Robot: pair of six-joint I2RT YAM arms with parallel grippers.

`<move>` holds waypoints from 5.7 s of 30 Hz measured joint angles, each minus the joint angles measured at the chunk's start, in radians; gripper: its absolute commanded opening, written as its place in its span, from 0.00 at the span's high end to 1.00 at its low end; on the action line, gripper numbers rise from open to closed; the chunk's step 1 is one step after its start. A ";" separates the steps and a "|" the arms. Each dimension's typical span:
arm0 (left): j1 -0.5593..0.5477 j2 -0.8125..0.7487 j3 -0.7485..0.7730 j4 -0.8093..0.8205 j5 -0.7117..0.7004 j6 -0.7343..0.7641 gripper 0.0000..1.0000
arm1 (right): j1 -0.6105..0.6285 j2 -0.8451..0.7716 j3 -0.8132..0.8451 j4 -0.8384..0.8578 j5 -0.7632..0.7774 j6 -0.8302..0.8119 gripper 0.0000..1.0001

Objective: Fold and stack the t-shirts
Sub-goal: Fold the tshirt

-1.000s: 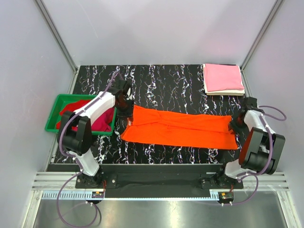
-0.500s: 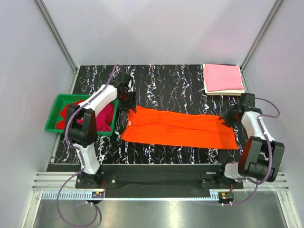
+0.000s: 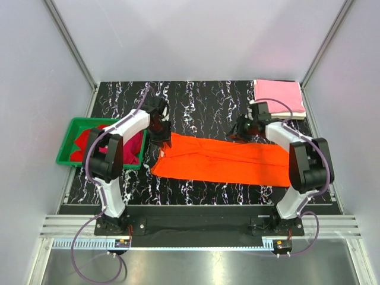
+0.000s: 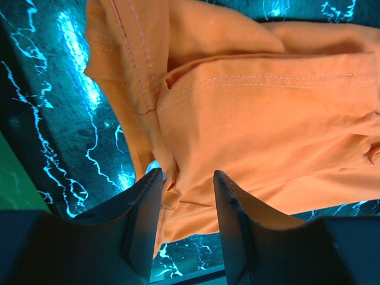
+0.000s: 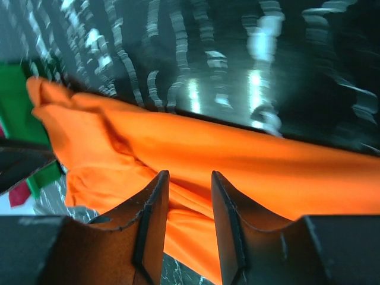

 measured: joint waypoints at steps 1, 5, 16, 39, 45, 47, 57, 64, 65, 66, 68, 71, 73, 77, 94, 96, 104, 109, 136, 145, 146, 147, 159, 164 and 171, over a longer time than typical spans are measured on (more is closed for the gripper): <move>-0.001 0.002 -0.004 0.003 0.001 -0.002 0.57 | 0.023 0.025 0.015 0.013 -0.017 -0.006 0.59; -0.003 0.015 -0.007 0.014 0.015 -0.003 0.58 | 0.095 0.109 0.092 0.053 -0.062 -0.031 0.58; -0.003 0.043 -0.007 0.043 0.060 -0.003 0.62 | 0.238 0.298 0.322 0.109 -0.113 -0.107 0.57; -0.007 0.014 -0.009 0.058 0.085 0.006 1.00 | 0.306 0.490 0.447 0.109 -0.142 -0.137 1.00; -0.008 -0.026 -0.024 0.054 0.089 0.005 1.00 | 0.307 0.486 0.447 0.108 -0.140 -0.136 1.00; -0.008 -0.044 -0.024 0.055 0.090 0.005 1.00 | 0.307 0.480 0.446 0.108 -0.138 -0.136 1.00; -0.015 -0.117 -0.074 0.056 0.112 -0.018 1.00 | 0.307 0.388 0.407 0.124 -0.138 -0.136 1.00; -0.059 -0.161 -0.134 0.058 0.111 -0.044 1.00 | 0.307 0.360 0.341 0.140 -0.123 -0.135 1.00; -0.064 -0.166 -0.145 0.059 0.111 -0.047 1.00 | 0.307 0.360 0.335 0.140 -0.120 -0.135 1.00; -0.070 -0.173 -0.156 0.056 0.111 -0.050 1.00 | 0.307 0.359 0.332 0.140 -0.118 -0.135 1.00; -0.077 -0.182 -0.172 0.053 0.110 -0.055 1.00 | 0.307 0.359 0.328 0.140 -0.112 -0.135 1.00; -0.078 -0.198 -0.183 0.050 0.108 -0.059 1.00 | 0.307 0.357 0.325 0.140 -0.106 -0.135 1.00; -0.078 -0.210 -0.185 0.050 0.107 -0.063 1.00 | 0.307 0.356 0.325 0.140 -0.104 -0.135 1.00; -0.078 -0.241 -0.185 0.048 0.106 -0.072 1.00 | 0.307 0.352 0.319 0.141 -0.097 -0.135 1.00; -0.122 -0.316 -0.275 0.051 0.100 -0.120 1.00 | 0.307 0.344 0.291 0.140 -0.086 -0.135 1.00; -0.132 -0.320 -0.294 0.053 0.094 -0.125 1.00 | 0.307 0.341 0.288 0.141 -0.085 -0.135 1.00; -0.140 -0.314 -0.336 0.058 0.047 -0.126 1.00 | 0.307 0.259 0.241 0.095 0.010 -0.106 1.00; -0.140 -0.311 -0.336 0.057 0.013 -0.122 1.00 | 0.300 0.107 0.155 -0.014 0.127 -0.050 1.00; -0.053 -0.213 -0.250 0.066 0.064 -0.090 0.52 | 0.306 0.245 0.204 0.003 -0.175 -0.338 0.54; -0.077 -0.216 -0.320 0.090 0.063 -0.108 0.47 | 0.315 0.272 0.212 0.003 -0.241 -0.388 0.56; -0.081 -0.216 -0.328 0.092 0.064 -0.109 0.47 | 0.316 0.273 0.212 0.003 -0.246 -0.389 0.56; -0.084 -0.216 -0.335 0.095 0.063 -0.111 0.47 | 0.317 0.274 0.213 0.003 -0.249 -0.390 0.57; -0.098 -0.222 -0.393 0.166 0.086 -0.148 0.61 | 0.327 0.275 0.213 0.003 -0.255 -0.392 0.58; -0.098 -0.222 -0.396 0.182 0.093 -0.154 0.77 | 0.330 0.275 0.212 0.003 -0.251 -0.394 0.59; -0.098 -0.228 -0.396 0.185 0.096 -0.154 0.96 | 0.333 0.275 0.212 0.003 -0.224 -0.399 0.56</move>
